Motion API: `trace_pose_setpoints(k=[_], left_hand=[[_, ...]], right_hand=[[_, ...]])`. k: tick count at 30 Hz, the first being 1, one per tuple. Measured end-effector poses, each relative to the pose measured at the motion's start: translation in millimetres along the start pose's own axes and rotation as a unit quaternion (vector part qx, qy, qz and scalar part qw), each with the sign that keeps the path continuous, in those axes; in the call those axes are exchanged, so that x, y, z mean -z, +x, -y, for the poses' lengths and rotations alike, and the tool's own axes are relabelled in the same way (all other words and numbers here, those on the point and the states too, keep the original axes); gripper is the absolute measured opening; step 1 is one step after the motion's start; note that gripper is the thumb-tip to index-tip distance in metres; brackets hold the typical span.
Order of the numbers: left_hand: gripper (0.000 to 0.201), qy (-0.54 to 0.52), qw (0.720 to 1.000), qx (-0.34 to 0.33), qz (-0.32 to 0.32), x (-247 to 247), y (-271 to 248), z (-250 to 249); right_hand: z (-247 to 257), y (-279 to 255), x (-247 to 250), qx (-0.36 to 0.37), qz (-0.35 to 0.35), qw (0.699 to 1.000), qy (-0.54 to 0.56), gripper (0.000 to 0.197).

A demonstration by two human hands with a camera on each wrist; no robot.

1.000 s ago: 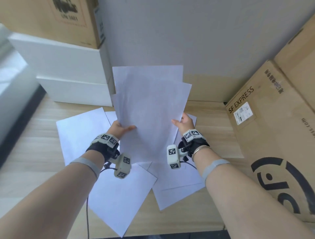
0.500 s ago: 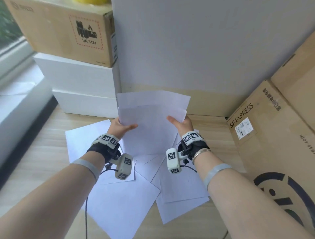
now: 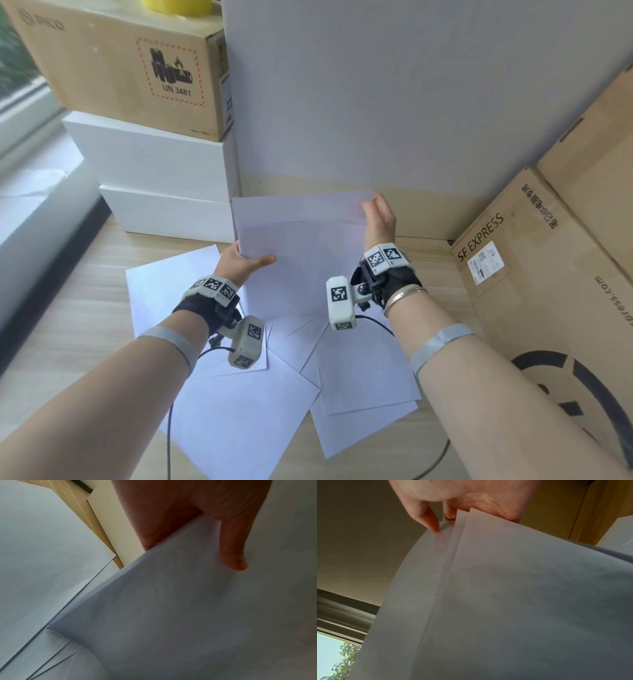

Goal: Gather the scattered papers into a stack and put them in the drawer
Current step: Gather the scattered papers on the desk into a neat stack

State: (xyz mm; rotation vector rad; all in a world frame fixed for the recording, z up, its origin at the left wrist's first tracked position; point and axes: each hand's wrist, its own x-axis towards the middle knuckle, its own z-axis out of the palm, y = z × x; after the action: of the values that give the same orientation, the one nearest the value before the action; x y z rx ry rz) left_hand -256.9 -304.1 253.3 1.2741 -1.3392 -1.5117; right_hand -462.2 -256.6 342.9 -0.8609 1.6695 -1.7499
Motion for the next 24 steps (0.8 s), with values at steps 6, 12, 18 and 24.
trace_pose_setpoints(k=[6,12,18,24], left_hand=[[0.032,0.0,1.0,-0.003,0.002,0.3,-0.1,-0.6],[0.03,-0.004,1.0,0.01,0.001,0.6,-2.9,-2.5],[0.04,-0.037,0.999,0.021,0.001,-0.7,-9.1,-1.5],[0.048,-0.013,0.998,0.062,0.016,1.9,-5.9,27.2]], right_hand=[[-3.2,4.6,-2.6,-0.031,0.01,0.999,-0.027,0.038],[-4.0,6.4,-1.8,0.005,0.014,0.998,-0.059,0.024],[-24.9,-0.2,8.5,-0.028,0.104,0.994,-0.022,0.041],[-65.7,-18.8,23.8,-0.158,0.149,0.969,-0.119,0.052]])
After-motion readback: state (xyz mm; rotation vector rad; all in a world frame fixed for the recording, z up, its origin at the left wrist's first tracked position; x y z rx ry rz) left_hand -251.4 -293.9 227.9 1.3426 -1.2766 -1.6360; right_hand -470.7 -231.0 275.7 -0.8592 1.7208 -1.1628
